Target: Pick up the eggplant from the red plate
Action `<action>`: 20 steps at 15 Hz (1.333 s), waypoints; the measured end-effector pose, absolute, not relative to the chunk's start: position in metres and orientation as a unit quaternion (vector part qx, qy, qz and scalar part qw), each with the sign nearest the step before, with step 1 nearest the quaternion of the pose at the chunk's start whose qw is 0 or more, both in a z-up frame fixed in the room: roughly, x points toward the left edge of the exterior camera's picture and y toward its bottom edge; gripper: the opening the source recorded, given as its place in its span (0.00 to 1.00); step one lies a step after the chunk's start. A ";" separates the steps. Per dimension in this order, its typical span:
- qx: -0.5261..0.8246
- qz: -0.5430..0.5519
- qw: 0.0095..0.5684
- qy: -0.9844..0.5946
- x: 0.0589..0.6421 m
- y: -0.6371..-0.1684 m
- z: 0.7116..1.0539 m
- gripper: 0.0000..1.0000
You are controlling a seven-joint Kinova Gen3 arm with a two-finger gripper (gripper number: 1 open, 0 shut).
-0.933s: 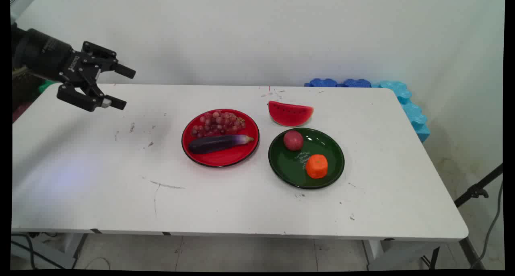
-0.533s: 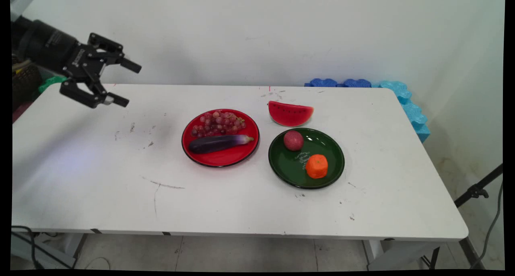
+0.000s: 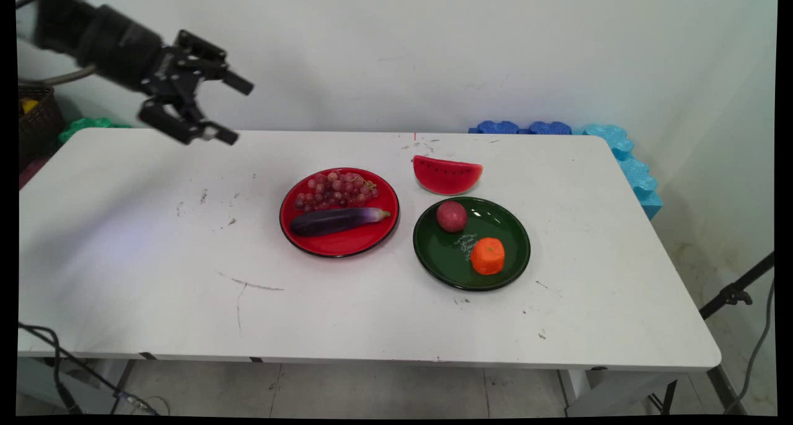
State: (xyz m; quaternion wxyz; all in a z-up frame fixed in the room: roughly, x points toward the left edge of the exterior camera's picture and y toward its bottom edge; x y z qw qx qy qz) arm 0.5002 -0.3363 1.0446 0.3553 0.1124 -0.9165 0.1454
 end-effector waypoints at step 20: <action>0.260 0.075 0.231 -0.935 0.370 -0.445 0.889 1.00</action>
